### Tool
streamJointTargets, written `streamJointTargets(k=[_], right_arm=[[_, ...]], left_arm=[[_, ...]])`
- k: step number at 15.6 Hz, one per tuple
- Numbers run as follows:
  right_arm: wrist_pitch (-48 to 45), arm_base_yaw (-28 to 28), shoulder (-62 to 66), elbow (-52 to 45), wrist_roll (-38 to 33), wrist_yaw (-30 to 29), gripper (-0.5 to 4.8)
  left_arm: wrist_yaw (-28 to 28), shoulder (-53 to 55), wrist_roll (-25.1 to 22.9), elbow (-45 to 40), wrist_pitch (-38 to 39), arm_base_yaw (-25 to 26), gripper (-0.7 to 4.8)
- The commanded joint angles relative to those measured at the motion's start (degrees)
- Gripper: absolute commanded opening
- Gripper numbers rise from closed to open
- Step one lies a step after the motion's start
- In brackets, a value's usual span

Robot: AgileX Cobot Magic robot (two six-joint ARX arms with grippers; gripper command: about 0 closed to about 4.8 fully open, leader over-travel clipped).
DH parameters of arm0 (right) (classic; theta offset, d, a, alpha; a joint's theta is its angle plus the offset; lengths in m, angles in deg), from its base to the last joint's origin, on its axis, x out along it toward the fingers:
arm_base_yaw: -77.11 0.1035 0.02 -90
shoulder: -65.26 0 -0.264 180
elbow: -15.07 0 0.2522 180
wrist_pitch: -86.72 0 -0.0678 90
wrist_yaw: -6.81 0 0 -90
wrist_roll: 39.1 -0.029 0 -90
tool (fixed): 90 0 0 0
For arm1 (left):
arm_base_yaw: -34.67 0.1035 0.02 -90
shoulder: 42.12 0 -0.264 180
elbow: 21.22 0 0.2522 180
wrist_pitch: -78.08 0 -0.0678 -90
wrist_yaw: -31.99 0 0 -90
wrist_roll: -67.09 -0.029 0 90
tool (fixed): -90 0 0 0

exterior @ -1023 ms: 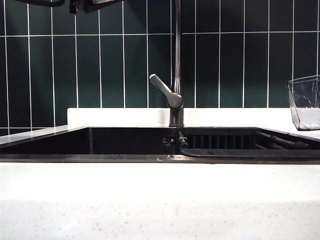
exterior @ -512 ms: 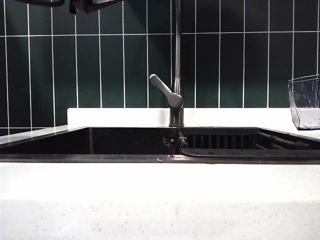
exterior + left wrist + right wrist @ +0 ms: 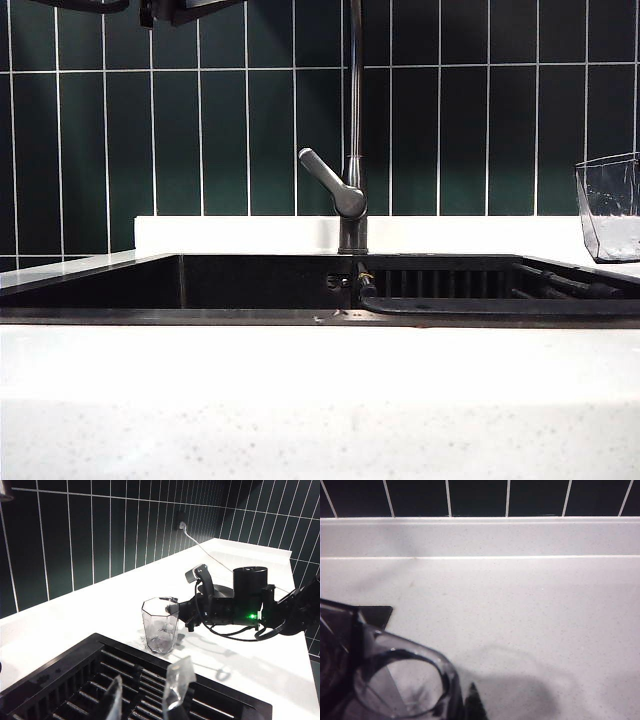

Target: Pick up the mug next to the sink, go to the faucet to get some water, pour the water into the sink, and finally put the mug back to its place.

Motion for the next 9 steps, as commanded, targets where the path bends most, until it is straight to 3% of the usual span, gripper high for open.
streamJointTargets(k=[1,9], right_arm=[[-1.8,-0.1,0.3,0.2,-0.2,0.1,-0.01],[-1.3,-0.1,1.3,0.1,-0.2,0.1,-0.01]], left_arm=[[-0.4,-0.2,0.0,0.1,-0.6,0.0,1.11],[-0.4,-0.2,0.0,0.1,-0.6,0.0,1.11]])
